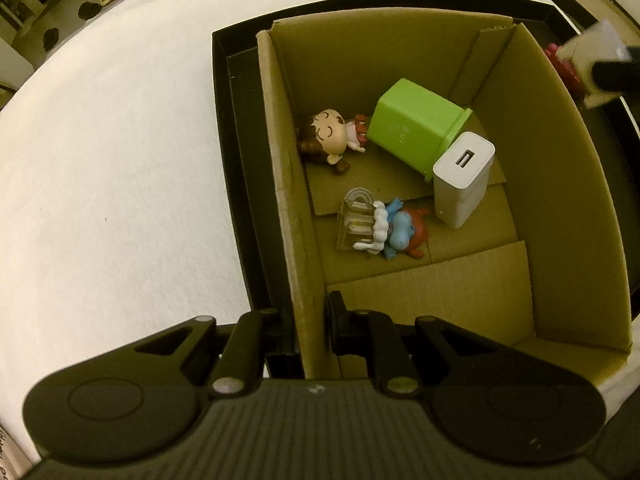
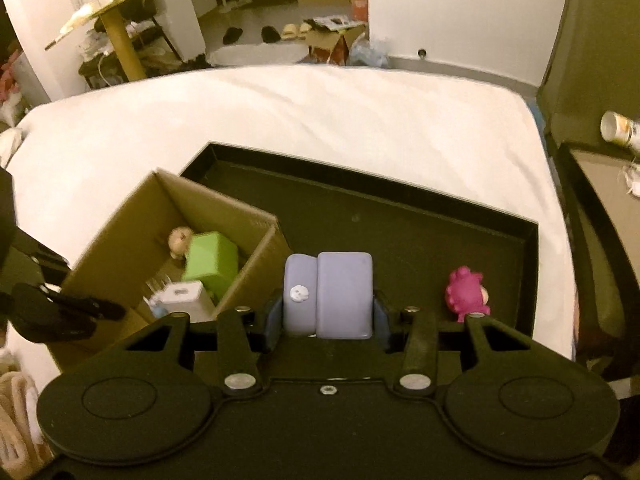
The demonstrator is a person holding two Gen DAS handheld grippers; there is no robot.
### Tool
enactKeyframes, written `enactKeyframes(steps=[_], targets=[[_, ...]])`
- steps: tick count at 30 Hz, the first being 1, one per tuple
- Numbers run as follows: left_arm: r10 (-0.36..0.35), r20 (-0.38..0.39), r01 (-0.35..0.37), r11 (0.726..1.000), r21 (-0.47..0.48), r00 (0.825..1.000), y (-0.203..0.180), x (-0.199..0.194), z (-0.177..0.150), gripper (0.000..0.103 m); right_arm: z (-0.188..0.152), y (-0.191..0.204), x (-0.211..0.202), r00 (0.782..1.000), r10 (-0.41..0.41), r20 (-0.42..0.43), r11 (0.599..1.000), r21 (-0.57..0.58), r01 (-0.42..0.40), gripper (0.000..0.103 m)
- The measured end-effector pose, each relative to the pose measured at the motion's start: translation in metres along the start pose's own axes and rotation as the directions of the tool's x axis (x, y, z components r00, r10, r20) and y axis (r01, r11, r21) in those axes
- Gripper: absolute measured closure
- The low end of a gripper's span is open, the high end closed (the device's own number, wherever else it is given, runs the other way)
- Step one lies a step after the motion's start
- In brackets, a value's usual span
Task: Organize rigid objects
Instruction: 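Carry the lavender block with the right gripper over the box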
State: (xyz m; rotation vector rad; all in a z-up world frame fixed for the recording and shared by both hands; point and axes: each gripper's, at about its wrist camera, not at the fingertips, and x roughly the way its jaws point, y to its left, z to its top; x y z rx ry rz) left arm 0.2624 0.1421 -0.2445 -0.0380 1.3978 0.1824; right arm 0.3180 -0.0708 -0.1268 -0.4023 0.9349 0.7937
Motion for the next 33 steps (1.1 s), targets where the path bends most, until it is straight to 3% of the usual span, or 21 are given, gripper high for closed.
enactKeyframes(steps=[8,16,25,33], targets=[[-0.006,0.004,0.006,1.000,-0.004,1.000,-0.002,0.001,-0.002,0.091,0.020,0.018,-0.024,0.997,0.028,0.066,0.999,-0.030,-0.026,0.059],[-0.009,0.004,0.009,1.000,-0.008,1.000,-0.003,0.001,-0.003,0.091,0.036,0.042,-0.029,0.993,0.087,0.080,0.994,-0.073,-0.081,0.059],[-0.025,0.008,0.025,1.000,-0.017,1.000,-0.012,0.001,-0.006,0.091,0.040,0.074,-0.015,0.985,0.170,-0.007,0.975,-0.145,-0.169,0.059],[-0.038,0.019,0.039,0.999,-0.021,0.999,-0.016,0.001,-0.011,0.091,0.031,0.095,0.002,0.976,0.185,-0.113,0.965,-0.170,-0.202,0.059]])
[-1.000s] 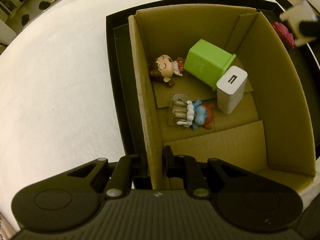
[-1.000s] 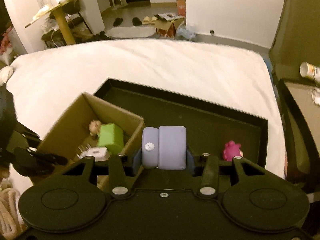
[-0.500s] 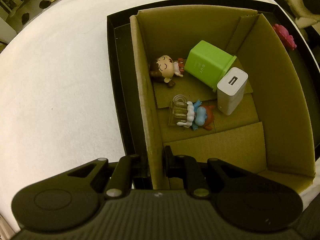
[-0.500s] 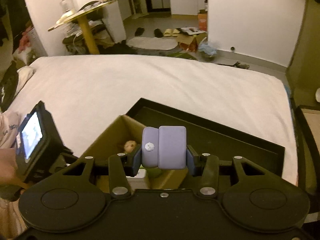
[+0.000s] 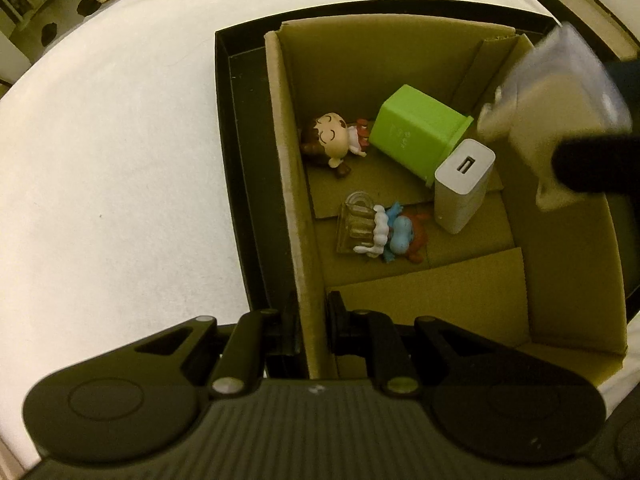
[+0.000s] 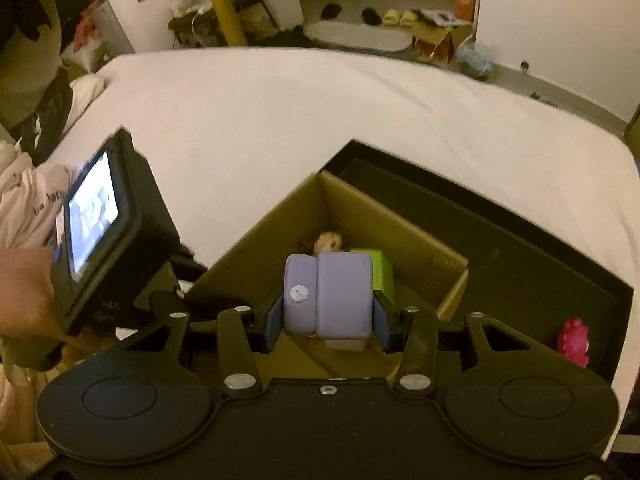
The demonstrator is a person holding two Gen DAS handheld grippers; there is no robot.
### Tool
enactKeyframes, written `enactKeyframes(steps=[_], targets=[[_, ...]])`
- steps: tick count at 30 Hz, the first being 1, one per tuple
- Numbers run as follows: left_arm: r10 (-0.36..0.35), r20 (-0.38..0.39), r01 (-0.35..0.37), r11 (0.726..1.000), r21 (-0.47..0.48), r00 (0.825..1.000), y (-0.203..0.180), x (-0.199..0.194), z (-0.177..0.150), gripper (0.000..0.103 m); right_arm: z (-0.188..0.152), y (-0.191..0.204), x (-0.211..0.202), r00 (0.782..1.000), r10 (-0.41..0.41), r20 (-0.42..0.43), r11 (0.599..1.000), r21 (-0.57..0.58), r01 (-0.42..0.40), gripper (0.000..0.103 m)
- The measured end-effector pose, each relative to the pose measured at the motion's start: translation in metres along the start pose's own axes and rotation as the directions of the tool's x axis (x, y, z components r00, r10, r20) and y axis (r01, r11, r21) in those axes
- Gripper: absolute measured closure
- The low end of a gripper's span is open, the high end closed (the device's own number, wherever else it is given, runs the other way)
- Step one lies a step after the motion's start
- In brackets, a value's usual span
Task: Organize rigid objects
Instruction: 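Carry the lavender block with the right gripper over the box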
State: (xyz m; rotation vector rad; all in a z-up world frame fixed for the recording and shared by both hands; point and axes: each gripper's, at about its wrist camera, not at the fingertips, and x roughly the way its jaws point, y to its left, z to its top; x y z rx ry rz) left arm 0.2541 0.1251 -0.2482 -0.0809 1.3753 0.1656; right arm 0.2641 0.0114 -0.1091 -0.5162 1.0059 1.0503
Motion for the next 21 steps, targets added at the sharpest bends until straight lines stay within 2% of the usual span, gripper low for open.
enactKeyframes(steps=[9,10,17,18,21], targets=[[-0.006,0.017,0.006,1.000,-0.002,1.000,-0.005,-0.003,-0.006,0.091,-0.014,0.015,0.008,0.996,0.009,-0.093,0.997,-0.075,-0.016,0.059],[-0.010,0.018,0.010,1.000,-0.003,1.000,0.009,-0.007,-0.013,0.091,-0.016,0.018,0.010,0.994,0.008,-0.106,0.996,-0.086,-0.017,0.059],[-0.014,0.018,0.014,1.000,-0.002,1.000,0.009,-0.008,-0.016,0.091,-0.023,0.028,0.031,0.981,-0.016,-0.192,0.988,-0.153,-0.014,0.059],[-0.016,0.017,0.016,1.000,-0.001,1.000,0.022,-0.012,-0.007,0.091,-0.025,0.030,0.035,0.979,-0.026,-0.202,0.986,-0.165,-0.008,0.059],[-0.019,0.018,0.019,1.000,-0.003,1.000,0.027,-0.008,-0.005,0.091,-0.029,0.030,0.044,0.973,-0.038,-0.229,0.986,-0.164,0.000,0.059]])
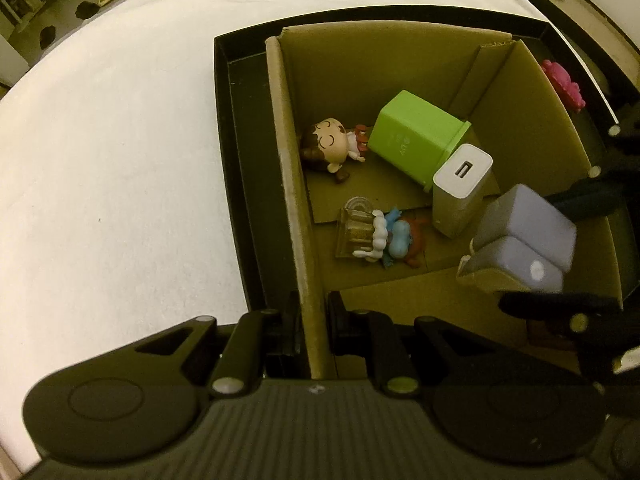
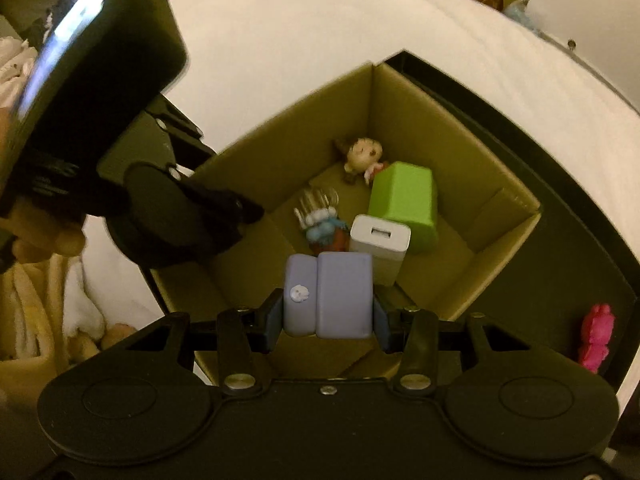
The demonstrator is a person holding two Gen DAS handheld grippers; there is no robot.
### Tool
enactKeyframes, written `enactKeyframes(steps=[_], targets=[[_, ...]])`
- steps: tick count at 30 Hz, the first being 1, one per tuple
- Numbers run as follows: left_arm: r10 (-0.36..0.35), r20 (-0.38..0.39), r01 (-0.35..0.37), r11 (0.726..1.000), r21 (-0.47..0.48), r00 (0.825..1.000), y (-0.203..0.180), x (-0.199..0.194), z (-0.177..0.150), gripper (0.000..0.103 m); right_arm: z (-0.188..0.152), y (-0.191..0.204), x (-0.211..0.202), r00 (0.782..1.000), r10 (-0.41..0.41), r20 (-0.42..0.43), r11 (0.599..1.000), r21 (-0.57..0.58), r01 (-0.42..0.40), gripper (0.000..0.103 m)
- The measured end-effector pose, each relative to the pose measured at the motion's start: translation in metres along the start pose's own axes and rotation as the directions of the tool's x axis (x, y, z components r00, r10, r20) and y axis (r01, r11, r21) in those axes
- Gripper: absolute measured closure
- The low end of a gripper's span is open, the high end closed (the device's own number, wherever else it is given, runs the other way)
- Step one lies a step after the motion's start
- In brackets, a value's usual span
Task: Organize rigid objects
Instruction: 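Carry the lavender block with the right gripper over the box, then open the right gripper to release the lavender block into the box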
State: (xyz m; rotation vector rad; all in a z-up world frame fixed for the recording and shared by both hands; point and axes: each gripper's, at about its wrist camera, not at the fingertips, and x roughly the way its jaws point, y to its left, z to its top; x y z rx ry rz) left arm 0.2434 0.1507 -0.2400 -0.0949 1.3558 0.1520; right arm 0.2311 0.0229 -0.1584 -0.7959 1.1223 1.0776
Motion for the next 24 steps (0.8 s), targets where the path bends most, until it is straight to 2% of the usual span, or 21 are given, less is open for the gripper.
enactKeyframes(steps=[11,18,24], targets=[[-0.005,0.007,0.005,1.000,0.001,1.000,0.002,-0.001,0.000,0.090,0.005,0.005,0.017,0.997,-0.057,-0.048,0.998,-0.034,0.055,0.058],[0.010,-0.005,-0.010,1.000,0.006,1.000,-0.002,0.000,0.003,0.090,0.003,-0.011,0.002,0.998,-0.054,0.020,0.998,0.033,0.054,0.058],[0.026,-0.014,-0.026,1.000,0.014,1.000,-0.007,0.000,0.005,0.090,-0.007,-0.032,-0.025,0.992,-0.043,0.119,0.994,0.107,0.030,0.058]])
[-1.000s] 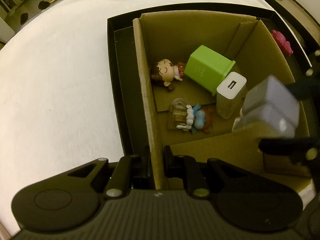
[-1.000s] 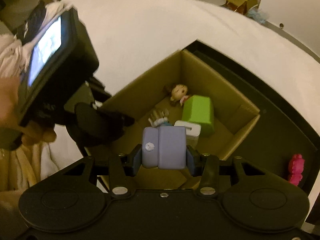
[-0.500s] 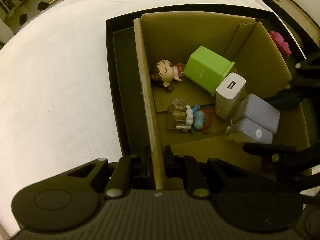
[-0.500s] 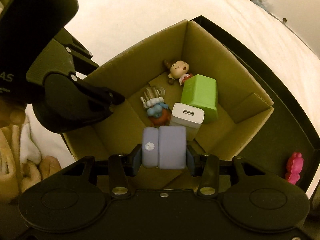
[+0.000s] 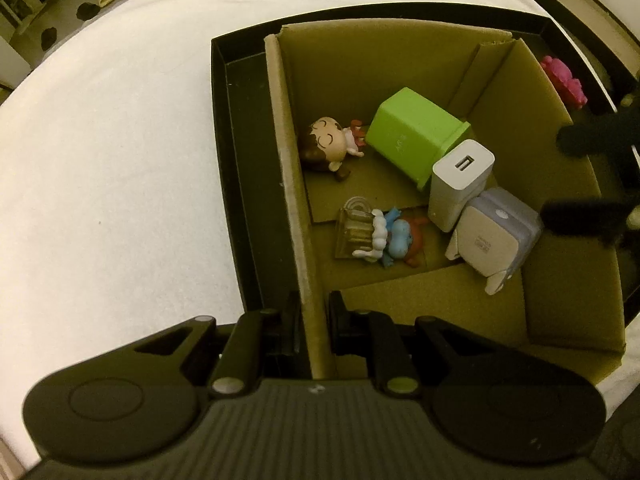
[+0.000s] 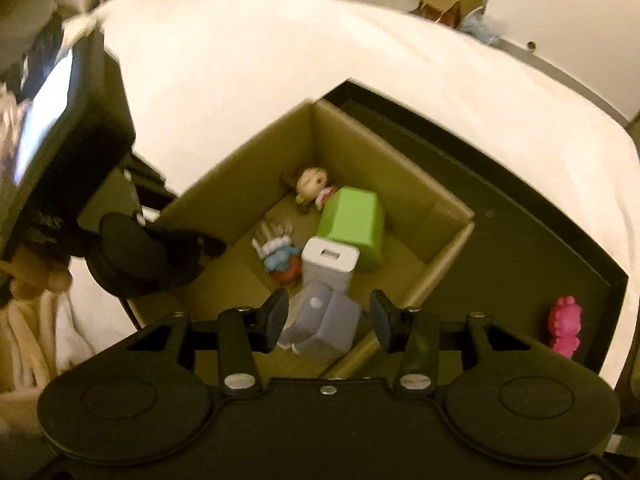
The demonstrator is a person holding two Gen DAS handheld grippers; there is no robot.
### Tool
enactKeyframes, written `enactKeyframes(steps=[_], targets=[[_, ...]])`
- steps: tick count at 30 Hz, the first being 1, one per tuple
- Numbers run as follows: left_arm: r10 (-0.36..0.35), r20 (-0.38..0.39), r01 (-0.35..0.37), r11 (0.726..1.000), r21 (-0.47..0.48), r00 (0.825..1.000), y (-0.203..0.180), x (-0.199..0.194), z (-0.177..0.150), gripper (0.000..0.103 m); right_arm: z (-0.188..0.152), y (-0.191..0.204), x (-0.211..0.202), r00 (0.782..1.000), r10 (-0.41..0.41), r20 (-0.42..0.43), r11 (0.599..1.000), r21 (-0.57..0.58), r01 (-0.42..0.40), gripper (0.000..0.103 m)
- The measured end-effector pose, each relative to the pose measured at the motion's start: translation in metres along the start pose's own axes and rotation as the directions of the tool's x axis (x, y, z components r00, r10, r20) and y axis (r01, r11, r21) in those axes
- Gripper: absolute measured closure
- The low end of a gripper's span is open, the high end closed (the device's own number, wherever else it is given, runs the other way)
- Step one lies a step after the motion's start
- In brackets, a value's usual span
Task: Organize rigid objects
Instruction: 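Open the right gripper to release the lavender block into the box, then move the right gripper back to the tray toward the pink dinosaur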
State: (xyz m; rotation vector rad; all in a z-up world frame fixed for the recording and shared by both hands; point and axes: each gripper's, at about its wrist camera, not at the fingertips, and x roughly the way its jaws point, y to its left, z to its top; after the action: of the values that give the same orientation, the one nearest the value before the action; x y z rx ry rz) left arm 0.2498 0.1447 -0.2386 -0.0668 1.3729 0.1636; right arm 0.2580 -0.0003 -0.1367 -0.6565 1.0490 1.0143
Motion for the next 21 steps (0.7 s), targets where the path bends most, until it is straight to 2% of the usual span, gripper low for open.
enactKeyframes(steps=[8,21], targets=[[0.026,-0.016,-0.025,1.000,0.007,1.000,-0.006,0.001,0.004,0.090,-0.008,-0.034,-0.021,0.996,-0.028,0.085,0.996,0.088,0.020,0.058],[0.051,-0.032,-0.050,0.999,0.014,0.998,-0.012,0.004,0.007,0.090,-0.038,-0.095,-0.020,0.993,-0.067,0.097,0.970,0.238,0.042,0.057]])
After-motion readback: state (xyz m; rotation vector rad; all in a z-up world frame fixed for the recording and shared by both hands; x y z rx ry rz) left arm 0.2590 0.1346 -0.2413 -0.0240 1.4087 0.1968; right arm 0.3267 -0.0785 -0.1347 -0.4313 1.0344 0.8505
